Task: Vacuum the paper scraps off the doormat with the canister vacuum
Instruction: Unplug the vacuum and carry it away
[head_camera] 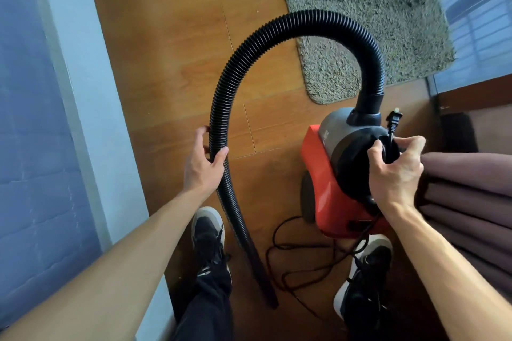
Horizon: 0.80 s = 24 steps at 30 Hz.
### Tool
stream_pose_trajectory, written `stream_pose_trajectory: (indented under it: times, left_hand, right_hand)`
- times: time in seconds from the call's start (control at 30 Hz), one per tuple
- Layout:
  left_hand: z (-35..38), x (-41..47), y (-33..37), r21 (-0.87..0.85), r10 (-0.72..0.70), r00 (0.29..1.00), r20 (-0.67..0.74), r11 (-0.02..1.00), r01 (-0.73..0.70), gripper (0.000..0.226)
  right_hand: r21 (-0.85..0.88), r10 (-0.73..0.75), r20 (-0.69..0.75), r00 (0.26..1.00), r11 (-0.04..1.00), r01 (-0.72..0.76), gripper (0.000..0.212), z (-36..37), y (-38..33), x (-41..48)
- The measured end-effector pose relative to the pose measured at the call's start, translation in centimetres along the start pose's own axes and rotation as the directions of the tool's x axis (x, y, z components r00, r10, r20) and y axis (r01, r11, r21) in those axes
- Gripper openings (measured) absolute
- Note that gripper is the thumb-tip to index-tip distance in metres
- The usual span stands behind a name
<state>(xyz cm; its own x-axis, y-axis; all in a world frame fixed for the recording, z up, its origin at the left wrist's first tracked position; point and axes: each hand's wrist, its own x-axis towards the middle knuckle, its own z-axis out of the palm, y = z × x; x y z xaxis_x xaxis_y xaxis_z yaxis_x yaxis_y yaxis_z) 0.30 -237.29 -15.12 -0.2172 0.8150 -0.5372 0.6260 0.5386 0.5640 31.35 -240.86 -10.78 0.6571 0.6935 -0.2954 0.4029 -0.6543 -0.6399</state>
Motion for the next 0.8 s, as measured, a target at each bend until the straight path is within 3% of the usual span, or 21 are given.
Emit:
stream_pose_trajectory:
  times: [0.23, 0.5, 0.8]
  left_hand:
    - [-6.1, -2.1, 7.4, -0.055, 0.017, 0.996, -0.088, 0.998, -0.022, 0.040]
    - [-17.3, -6.4, 20.6, -0.048, 0.170, 0.960, -0.220, 0.982, -0.185, 0.036]
    - [-30.3, -13.1, 33.9, -0.173, 0.263, 0.895, -0.360, 0.924, -0.341, 0.029]
  right_hand:
    - [0.041, -0.037, -0.040, 0.999, 0.998, 0.038, 0.034, -4.7, -8.7, -1.3]
    - [0.107, -0.158, -0.099, 0.982, 0.980, 0.169, 0.030, -13.8, -22.1, -2.5]
    - [0.142, -0.318, -0.141, 0.937, 0.931, 0.337, 0.026, -25.6, -39.9, -5.7]
